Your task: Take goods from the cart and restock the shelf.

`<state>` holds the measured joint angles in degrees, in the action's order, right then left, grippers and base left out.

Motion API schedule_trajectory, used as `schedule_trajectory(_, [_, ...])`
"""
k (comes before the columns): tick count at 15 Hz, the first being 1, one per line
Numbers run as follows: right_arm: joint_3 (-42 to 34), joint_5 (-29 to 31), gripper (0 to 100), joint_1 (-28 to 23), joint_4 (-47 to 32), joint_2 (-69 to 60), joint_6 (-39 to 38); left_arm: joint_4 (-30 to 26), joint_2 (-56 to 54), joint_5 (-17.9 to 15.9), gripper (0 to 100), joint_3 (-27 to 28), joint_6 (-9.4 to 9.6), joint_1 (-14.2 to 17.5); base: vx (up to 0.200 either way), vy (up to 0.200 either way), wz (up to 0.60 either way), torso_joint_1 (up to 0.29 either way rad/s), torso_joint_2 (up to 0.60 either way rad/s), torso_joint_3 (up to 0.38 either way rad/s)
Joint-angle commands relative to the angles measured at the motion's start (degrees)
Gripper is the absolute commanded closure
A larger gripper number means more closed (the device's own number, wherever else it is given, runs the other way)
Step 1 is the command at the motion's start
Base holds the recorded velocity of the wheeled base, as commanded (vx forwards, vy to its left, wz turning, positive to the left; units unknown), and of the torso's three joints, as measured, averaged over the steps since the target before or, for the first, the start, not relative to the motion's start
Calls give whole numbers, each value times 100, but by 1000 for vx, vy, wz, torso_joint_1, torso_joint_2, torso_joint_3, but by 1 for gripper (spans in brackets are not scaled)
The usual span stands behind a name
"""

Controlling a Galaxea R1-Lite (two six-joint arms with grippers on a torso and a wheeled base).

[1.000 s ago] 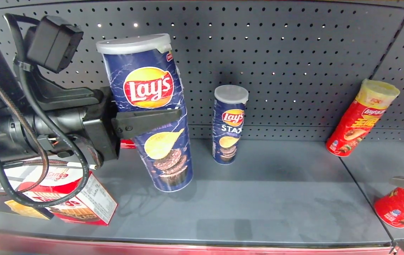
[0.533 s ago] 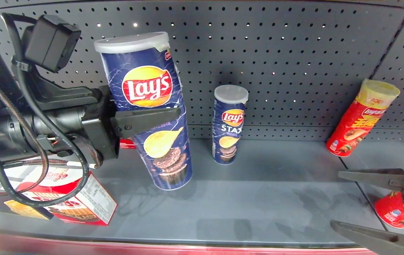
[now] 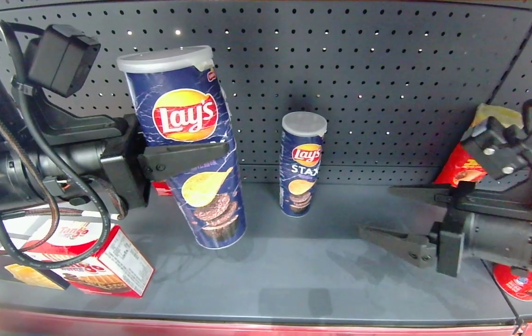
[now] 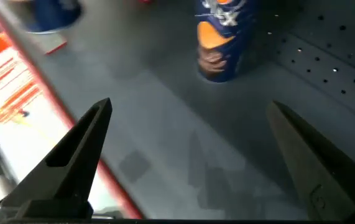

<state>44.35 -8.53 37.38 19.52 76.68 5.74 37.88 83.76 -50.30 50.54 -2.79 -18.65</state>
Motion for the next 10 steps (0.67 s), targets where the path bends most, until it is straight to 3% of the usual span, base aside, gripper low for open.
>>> schedule_trajectory(1, [135,-17,0,-240,281,787,6,0,17,-50,100,8,-2,178,0,0,0,0,0,0])
schedule_trajectory(3, [162,-518,0,-468,562,998,32,0,17,-50,100,8,-2,195,0,0,0,0,0,0])
schedule_trajectory(4, [206,-1177,0,-741,1186,1253,59,0,26,-59,100,8,-2,195,0,0,0,0,0,0])
schedule_trajectory(6, [355,-1950,0,-1048,1687,1613,190,0,26,-59,100,-1,-2,186,0,0,0,0,0,0])
schedule_trajectory(7, [381,-2029,0,-1075,1713,1640,217,0,26,-59,100,-1,-2,186,0,0,0,0,0,0])
schedule_trajectory(8, [654,-3102,0,-1444,2012,2009,533,9,70,-77,100,35,-2,186,0,0,0,0,0,0])
schedule_trajectory(10, [1129,-3708,0,-1655,2065,2334,586,36,70,-77,100,43,-11,186,0,0,0,0,0,0])
